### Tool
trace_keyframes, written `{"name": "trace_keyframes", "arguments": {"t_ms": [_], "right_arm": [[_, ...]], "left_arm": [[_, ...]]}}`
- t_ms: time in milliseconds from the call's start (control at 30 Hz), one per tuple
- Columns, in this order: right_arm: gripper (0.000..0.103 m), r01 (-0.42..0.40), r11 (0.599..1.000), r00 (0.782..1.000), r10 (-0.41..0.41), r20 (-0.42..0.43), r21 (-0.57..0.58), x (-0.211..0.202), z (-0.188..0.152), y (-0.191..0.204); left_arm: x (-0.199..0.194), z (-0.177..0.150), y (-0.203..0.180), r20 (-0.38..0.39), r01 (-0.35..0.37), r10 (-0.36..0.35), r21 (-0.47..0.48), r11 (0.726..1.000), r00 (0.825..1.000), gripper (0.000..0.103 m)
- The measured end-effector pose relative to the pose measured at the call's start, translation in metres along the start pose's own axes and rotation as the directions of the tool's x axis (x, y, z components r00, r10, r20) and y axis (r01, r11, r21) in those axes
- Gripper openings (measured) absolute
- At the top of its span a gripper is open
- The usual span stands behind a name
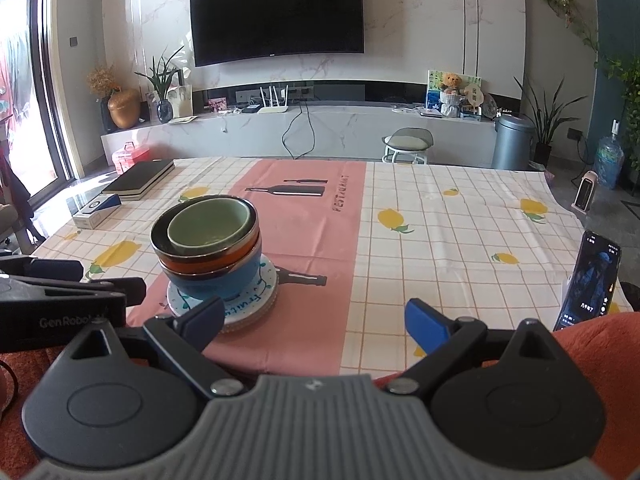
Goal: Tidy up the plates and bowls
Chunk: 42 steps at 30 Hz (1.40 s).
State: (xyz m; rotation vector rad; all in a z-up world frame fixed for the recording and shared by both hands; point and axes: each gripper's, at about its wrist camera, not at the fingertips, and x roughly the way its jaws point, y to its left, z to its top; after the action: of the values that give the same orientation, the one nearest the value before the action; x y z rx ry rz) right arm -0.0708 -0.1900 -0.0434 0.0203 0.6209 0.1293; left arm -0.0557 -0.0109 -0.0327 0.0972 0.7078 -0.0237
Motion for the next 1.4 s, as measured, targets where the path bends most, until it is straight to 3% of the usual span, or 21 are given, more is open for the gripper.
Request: {"name": "trace_keyframes", "arguments": {"t_ms": [1400], "right_arm": [[0.095,-0.014,1.0,1.0,0.014,-0.001,0.002,-0.0007,0.0005,0.0026]], "left_arm": [[-0.0058,0.0024,-0.0039,0.014,0.0,-0.001,0.008,1.0,1.0,0.08]]}}
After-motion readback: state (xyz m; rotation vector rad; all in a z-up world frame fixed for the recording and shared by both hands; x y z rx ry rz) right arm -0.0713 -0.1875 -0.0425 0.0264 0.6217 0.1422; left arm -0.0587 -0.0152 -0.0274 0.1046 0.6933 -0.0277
